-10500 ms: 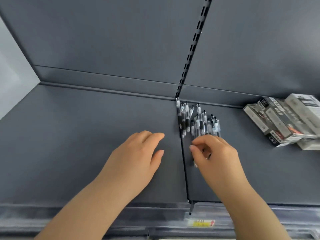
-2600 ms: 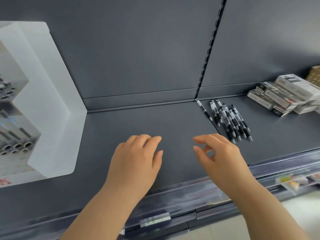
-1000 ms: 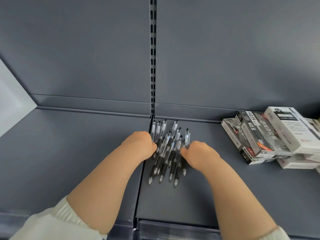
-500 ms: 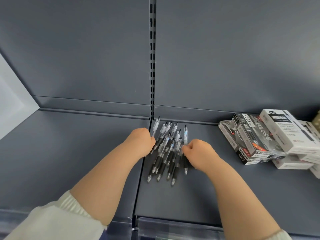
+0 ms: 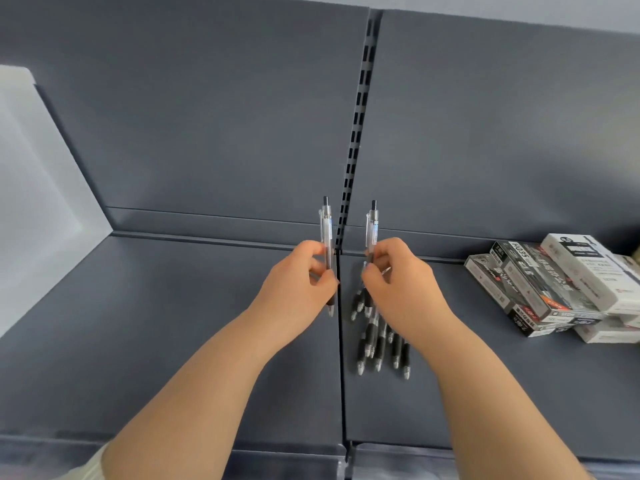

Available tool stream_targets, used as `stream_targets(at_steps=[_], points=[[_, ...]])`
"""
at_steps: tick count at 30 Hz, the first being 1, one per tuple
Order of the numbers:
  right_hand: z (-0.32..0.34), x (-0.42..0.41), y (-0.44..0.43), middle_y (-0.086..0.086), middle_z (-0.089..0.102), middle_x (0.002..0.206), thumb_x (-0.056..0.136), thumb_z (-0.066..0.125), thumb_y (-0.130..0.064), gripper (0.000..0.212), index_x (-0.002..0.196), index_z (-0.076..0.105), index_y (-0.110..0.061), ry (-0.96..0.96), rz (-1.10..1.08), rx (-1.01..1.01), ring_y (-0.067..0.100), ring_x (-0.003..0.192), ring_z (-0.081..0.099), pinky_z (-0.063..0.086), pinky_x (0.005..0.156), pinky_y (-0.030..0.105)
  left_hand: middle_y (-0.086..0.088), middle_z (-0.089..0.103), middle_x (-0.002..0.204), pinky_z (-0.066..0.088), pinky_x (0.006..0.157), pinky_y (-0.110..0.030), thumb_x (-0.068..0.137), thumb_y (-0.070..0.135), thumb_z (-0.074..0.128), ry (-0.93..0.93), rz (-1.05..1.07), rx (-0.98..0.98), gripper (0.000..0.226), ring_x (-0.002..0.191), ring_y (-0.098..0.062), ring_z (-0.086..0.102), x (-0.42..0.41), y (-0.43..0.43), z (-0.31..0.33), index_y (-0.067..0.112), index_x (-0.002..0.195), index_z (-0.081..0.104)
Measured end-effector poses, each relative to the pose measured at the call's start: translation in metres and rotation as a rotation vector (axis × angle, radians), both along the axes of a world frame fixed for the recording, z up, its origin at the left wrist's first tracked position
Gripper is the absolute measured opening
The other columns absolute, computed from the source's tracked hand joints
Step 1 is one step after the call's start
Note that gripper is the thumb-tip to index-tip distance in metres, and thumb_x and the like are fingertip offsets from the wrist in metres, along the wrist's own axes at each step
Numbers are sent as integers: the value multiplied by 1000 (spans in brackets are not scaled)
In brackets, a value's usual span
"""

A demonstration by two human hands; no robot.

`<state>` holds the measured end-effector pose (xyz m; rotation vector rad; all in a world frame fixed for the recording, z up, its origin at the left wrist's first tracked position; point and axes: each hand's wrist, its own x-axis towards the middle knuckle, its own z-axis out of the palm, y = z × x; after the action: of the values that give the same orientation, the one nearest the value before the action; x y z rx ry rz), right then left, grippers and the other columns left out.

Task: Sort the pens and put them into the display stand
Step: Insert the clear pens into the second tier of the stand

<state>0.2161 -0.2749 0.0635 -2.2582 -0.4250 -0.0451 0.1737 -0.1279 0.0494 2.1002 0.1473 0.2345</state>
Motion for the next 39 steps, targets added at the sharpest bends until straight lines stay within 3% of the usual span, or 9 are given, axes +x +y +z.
stream_targets(at_steps=[4, 8, 14, 19, 22, 25, 31, 34, 39], points=[[4, -20, 41, -8, 58, 77, 91, 49, -20, 12, 103, 51, -21, -13, -23, 7, 14, 58, 51, 51, 65, 37, 12, 63, 93, 52, 73, -26, 90, 20, 52, -20, -31, 4, 18, 79, -9, 64, -19, 36, 7, 37, 95, 49], [0, -45, 87, -10, 64, 79, 95, 47, -25, 6, 99, 52, -24, -34, 1, 17, 3, 46, 49, 43, 48, 20, 14, 62, 88, 51, 71, -26, 93, 28, 48, -45, -48, 26, 7, 71, -9, 64, -45, 82, 9, 33, 92, 53], [-11, -83, 165, -12, 51, 91, 97, 46, -25, 7, 94, 51, -27, -62, 15, 45, -2, 76, 52, 39, 62, 3, 13, 62, 88, 52, 69, -21, 93, 24, 52, -62, -49, 2, 12, 70, -5, 61, -88, 161, -3, 35, 97, 49], [-23, -113, 210, -14, 56, 85, 94, 50, -12, 29, 88, 40, -38, -9, 30, 226, 0, 72, 54, 43, 60, 8, 12, 62, 91, 49, 68, -16, 93, 24, 53, 11, -36, 10, 18, 76, -5, 63, -113, 210, -14, 36, 102, 44], [-27, -120, 222, -14, 59, 85, 94, 51, -14, 27, 87, 40, -38, 7, 41, 253, 0, 73, 56, 43, 61, 8, 12, 63, 89, 48, 66, -14, 94, 30, 48, 21, -18, 16, 5, 73, -6, 64, -122, 223, -17, 33, 98, 48], [-25, -116, 226, -10, 62, 82, 96, 47, -23, 19, 85, 43, -37, 4, 42, 267, 4, 74, 59, 43, 63, 8, 12, 63, 80, 46, 68, -11, 96, 37, 42, -4, -8, 51, 10, 70, -1, 62, -123, 226, -14, 36, 90, 50], [-10, -101, 225, -11, 61, 81, 91, 57, -19, 24, 84, 42, -37, -4, 60, 275, 6, 70, 61, 43, 58, 8, 18, 61, 89, 48, 68, -19, 91, 26, 55, -54, 79, 41, 16, 71, -11, 64, -120, 225, 5, 36, 100, 48], [1, -95, 226, -4, 64, 79, 86, 59, -8, 43, 95, 34, -42, -11, 124, 317, 8, 63, 59, 44, 53, 13, 20, 59, 90, 52, 68, -30, 90, 24, 56, -77, 110, 52, 24, 69, -14, 65, -120, 226, 19, 42, 97, 42], [7, -89, 238, -3, 64, 76, 87, 60, -13, 50, 99, 30, -51, -37, 197, 330, 12, 67, 66, 56, 64, 30, 15, 65, 84, 50, 66, -20, 92, 32, 49, -127, 147, 69, 5, 71, 1, 65, -125, 235, 30, 37, 94, 48]])
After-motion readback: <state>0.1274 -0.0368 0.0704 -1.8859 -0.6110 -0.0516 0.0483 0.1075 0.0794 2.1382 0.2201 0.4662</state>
